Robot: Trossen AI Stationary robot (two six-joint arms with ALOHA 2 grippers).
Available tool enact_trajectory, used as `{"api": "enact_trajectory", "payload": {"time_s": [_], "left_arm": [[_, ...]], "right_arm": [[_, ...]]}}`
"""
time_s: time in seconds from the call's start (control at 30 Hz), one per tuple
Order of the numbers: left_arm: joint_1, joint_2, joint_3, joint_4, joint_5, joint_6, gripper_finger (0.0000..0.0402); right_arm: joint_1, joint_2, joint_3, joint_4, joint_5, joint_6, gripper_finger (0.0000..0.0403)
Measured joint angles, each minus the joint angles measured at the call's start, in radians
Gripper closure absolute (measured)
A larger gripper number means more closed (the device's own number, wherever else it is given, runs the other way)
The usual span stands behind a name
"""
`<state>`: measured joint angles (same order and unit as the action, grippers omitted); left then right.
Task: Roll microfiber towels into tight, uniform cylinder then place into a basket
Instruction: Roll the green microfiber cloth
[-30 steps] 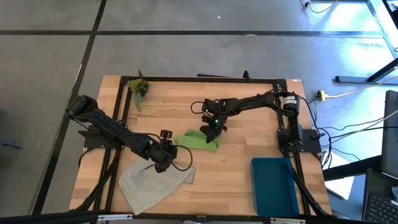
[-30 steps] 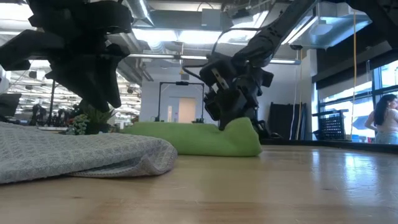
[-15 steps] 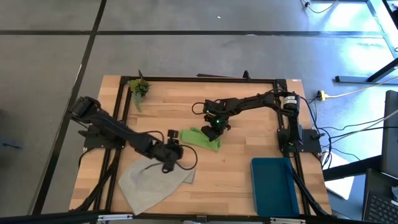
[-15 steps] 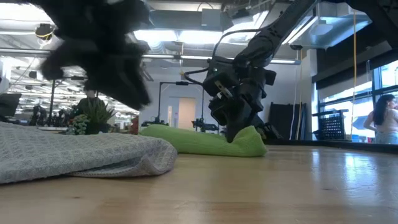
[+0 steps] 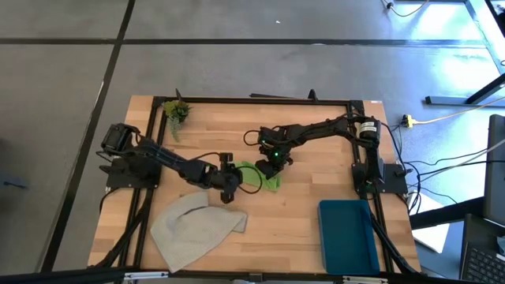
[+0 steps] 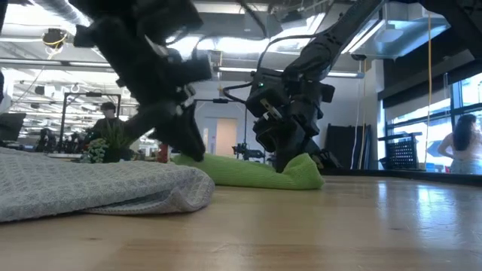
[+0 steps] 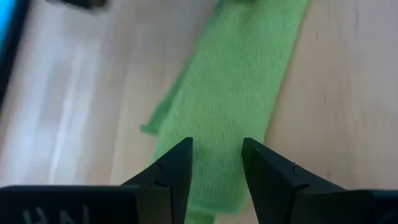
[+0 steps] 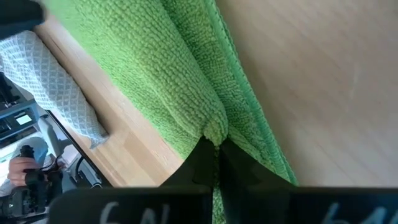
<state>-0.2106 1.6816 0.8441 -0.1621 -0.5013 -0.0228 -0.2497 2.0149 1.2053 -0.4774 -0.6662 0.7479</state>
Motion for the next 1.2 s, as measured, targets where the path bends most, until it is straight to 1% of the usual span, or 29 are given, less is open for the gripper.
{"api": "enact_trajectory", "payload": {"time_s": [0.3,0.53,0.7,0.83,0.93,1.1,1.2], "left_arm": [[0.066,0.094,0.003,0.04,0.092,0.047,0.0269],[0.103,0.117,0.005,0.035,0.172,0.059,0.0269],[0.122,0.117,0.005,0.03,0.217,0.06,0.0269],[0.128,0.117,0.005,0.027,0.231,0.082,0.0269],[0.128,0.118,0.005,0.024,0.233,0.086,0.0269],[0.128,0.118,0.005,0.02,0.235,0.086,0.0269],[0.128,0.118,0.005,0.014,0.236,0.081,0.0269]], "right_arm": [[0.003,0.0,-0.001,0.011,0.021,-0.021,0.0391],[0.007,0.0,-0.002,0.068,0.024,-0.068,0.0355],[0.007,0.0,-0.002,0.082,0.037,-0.045,0.0322],[0.007,0.0,-0.002,0.084,0.046,-0.039,0.0288],[0.006,0.0,-0.002,0.085,0.047,0.021,0.0271],[0.006,-0.024,-0.002,0.079,0.064,0.01,0.0264],[0.006,-0.065,-0.002,0.051,0.129,0.0,0.0266]]}}
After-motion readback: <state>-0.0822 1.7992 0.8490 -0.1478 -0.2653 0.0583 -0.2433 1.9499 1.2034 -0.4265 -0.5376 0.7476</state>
